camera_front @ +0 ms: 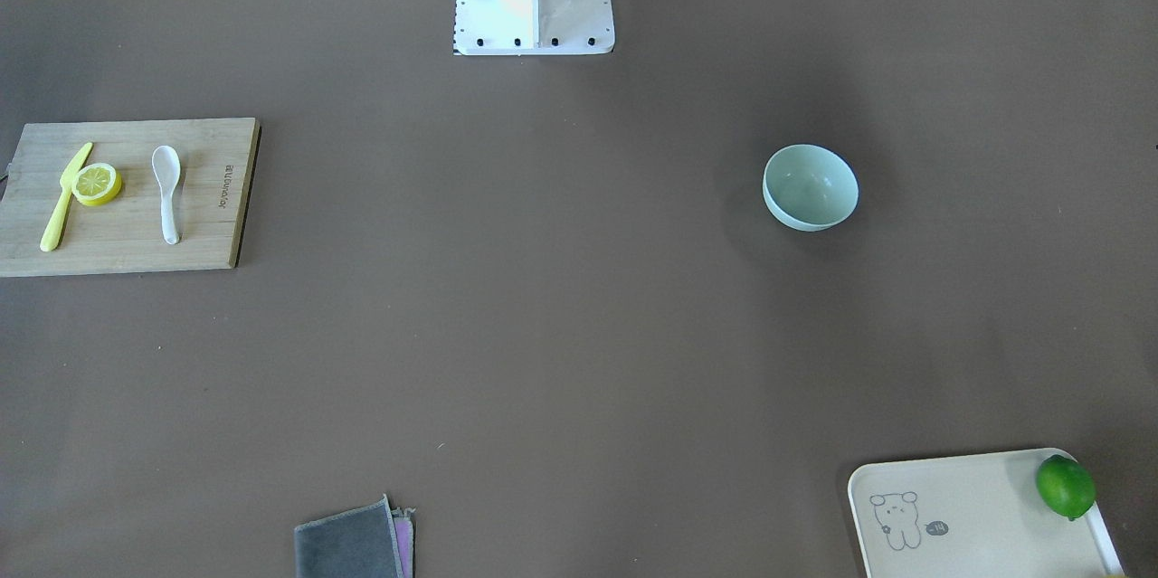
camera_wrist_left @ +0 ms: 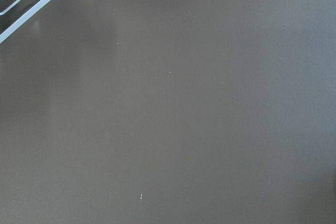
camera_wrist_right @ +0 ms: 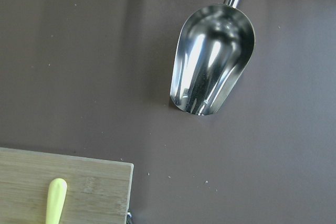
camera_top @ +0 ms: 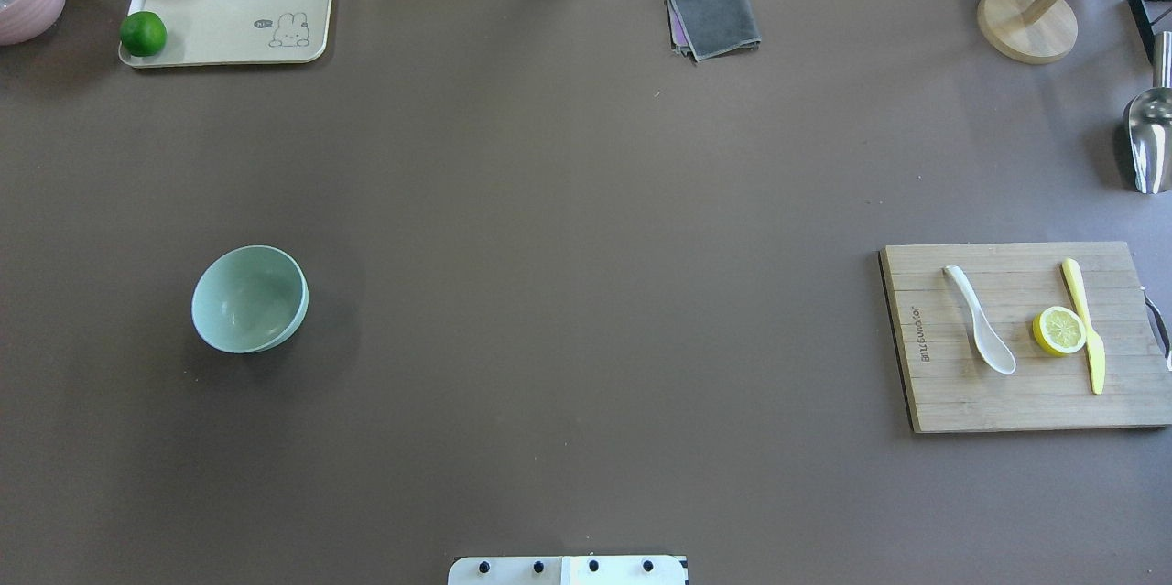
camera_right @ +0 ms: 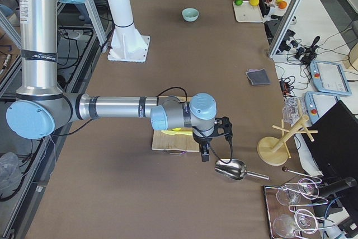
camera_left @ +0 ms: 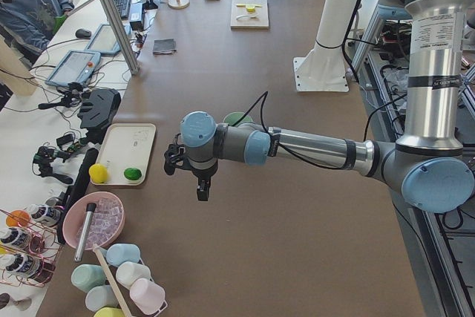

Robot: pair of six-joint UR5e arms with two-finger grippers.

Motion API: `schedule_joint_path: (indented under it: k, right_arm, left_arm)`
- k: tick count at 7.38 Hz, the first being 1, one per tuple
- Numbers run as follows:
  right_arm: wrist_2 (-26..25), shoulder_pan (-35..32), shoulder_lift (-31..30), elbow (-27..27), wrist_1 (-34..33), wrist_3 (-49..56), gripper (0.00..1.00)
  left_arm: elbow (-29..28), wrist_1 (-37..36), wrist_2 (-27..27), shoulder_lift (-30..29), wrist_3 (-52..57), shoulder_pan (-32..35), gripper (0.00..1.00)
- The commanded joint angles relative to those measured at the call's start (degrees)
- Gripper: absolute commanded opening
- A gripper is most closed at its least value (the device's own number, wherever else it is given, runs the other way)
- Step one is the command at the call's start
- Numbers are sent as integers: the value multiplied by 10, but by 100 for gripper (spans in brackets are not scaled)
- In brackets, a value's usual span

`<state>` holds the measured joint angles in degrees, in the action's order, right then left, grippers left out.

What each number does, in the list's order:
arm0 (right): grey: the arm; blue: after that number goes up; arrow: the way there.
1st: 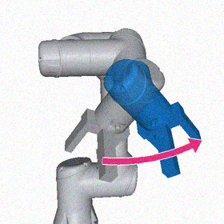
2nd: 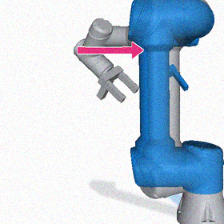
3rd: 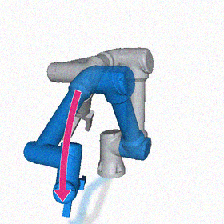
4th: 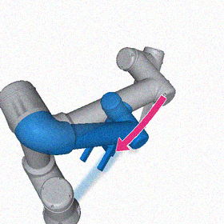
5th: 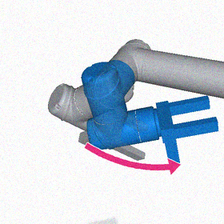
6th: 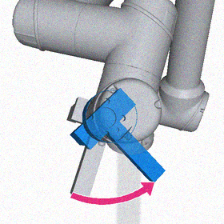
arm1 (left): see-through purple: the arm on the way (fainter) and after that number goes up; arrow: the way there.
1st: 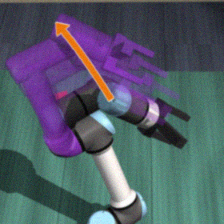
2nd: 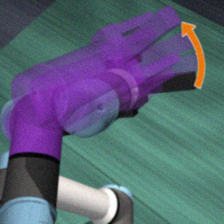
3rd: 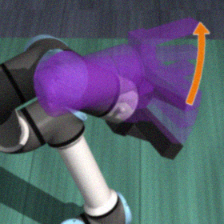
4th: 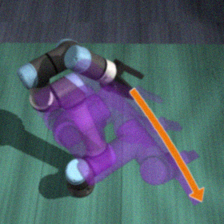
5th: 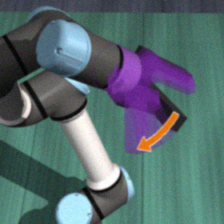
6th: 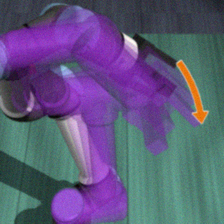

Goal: Place spoon in bowl

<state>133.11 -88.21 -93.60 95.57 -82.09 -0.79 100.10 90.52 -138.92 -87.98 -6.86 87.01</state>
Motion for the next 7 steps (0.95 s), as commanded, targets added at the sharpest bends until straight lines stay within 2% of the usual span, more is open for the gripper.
schedule_joint_path:
  k: [1, 7]
  right_arm:
    - [0, 1, 1, 0, 0, 0, 100]
    - [5, 1, -5, 1, 5, -5, 100]
  left_arm:
    - [5, 1, -2, 7, -1, 0, 98]
    - [21, 6, 2, 15, -4, 1, 98]
